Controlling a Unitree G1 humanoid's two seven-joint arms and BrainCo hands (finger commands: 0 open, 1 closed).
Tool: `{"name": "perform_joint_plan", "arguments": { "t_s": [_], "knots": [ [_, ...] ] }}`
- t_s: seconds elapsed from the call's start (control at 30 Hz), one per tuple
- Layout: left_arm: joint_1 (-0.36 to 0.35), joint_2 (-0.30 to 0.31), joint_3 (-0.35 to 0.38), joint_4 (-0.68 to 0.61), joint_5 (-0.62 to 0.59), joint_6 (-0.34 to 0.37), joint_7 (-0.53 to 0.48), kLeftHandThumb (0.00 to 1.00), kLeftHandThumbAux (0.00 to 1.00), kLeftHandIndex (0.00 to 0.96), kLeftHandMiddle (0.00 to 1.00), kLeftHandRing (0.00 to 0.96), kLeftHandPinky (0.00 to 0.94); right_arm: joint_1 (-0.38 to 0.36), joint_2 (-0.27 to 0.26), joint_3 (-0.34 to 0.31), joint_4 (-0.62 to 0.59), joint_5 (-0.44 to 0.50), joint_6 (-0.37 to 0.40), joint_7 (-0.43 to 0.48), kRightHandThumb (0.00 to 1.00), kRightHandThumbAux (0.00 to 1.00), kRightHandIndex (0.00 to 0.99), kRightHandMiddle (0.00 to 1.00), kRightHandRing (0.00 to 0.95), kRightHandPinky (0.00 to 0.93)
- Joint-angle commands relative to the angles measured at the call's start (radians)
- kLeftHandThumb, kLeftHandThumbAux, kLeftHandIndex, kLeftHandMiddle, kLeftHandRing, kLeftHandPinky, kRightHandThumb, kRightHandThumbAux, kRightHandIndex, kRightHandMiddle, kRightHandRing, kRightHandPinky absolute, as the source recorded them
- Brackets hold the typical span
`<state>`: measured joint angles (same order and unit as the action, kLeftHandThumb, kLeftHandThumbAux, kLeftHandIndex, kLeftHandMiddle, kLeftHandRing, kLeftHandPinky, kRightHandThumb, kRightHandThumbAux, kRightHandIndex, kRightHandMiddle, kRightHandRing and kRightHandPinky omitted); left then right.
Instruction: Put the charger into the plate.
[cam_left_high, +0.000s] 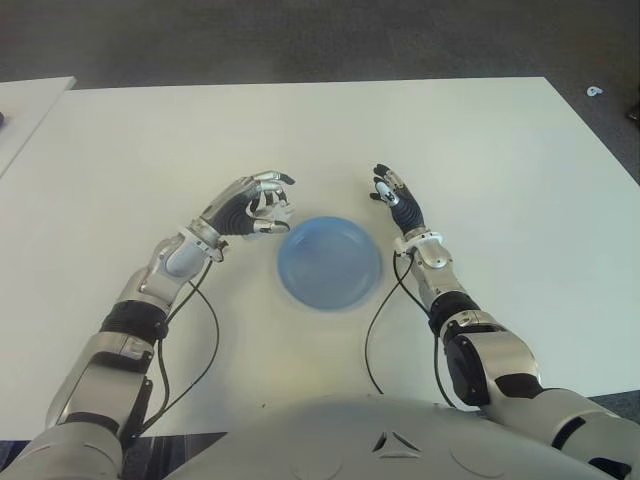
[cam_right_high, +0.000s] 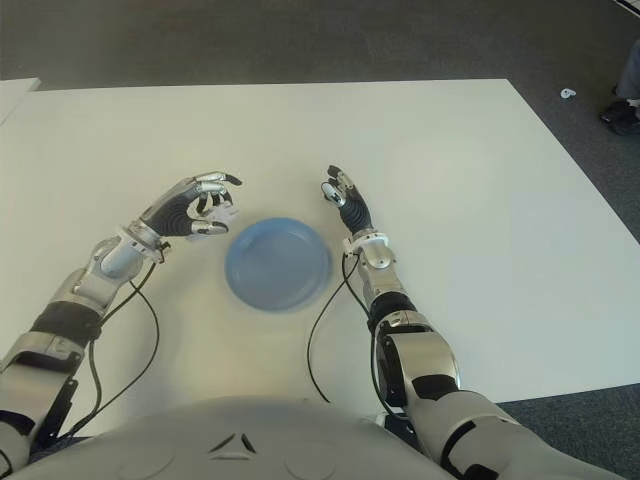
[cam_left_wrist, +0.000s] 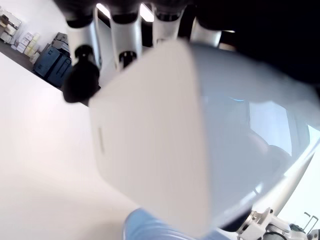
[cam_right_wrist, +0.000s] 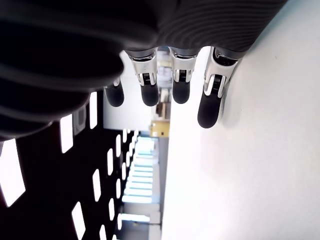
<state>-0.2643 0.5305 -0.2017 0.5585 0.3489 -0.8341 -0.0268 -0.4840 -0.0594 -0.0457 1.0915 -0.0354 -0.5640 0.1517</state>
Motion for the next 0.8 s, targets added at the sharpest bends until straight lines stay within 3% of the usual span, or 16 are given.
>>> {"name": "perform_joint_plan", "arguments": {
  "t_s": [0.03, 0.2, 0.3, 0.5, 0.8],
  "knots": [
    [0.000, -0.019, 0.015, 0.010, 0.033, -0.019, 0.039, 0.288, 0.422, 0.344, 0.482, 0.473, 0.520, 0.062, 0.008, 0.006, 0.045, -0.005, 0.076, -0.006, 0.001, 0.357, 0.000, 0.000, 0.000, 0.000],
    [-0.010, -0.070, 0.002, -0.026, 0.093, 0.006, 0.096, 0.294, 0.403, 0.518, 0.710, 0.687, 0.721, 0.057, 0.016, 0.007, 0.048, -0.005, 0.080, -0.016, 0.000, 0.353, 0.000, 0.000, 0.000, 0.000],
    [-0.011, -0.077, 0.007, -0.033, 0.117, 0.007, 0.124, 0.290, 0.389, 0.593, 0.780, 0.753, 0.787, 0.054, 0.022, 0.009, 0.049, -0.006, 0.083, -0.024, 0.000, 0.352, 0.000, 0.000, 0.000, 0.000],
    [-0.013, -0.085, 0.011, -0.055, 0.153, -0.004, 0.161, 0.286, 0.367, 0.714, 0.859, 0.821, 0.850, 0.046, 0.032, 0.008, 0.049, -0.005, 0.100, -0.035, 0.000, 0.350, 0.000, 0.000, 0.000, 0.000],
    [-0.032, -0.089, -0.002, -0.052, 0.153, -0.034, 0.154, 0.292, 0.363, 0.771, 0.897, 0.850, 0.883, 0.038, 0.043, 0.011, 0.049, -0.007, 0.110, -0.050, 0.000, 0.348, 0.000, 0.000, 0.000, 0.000]
  ]
}}
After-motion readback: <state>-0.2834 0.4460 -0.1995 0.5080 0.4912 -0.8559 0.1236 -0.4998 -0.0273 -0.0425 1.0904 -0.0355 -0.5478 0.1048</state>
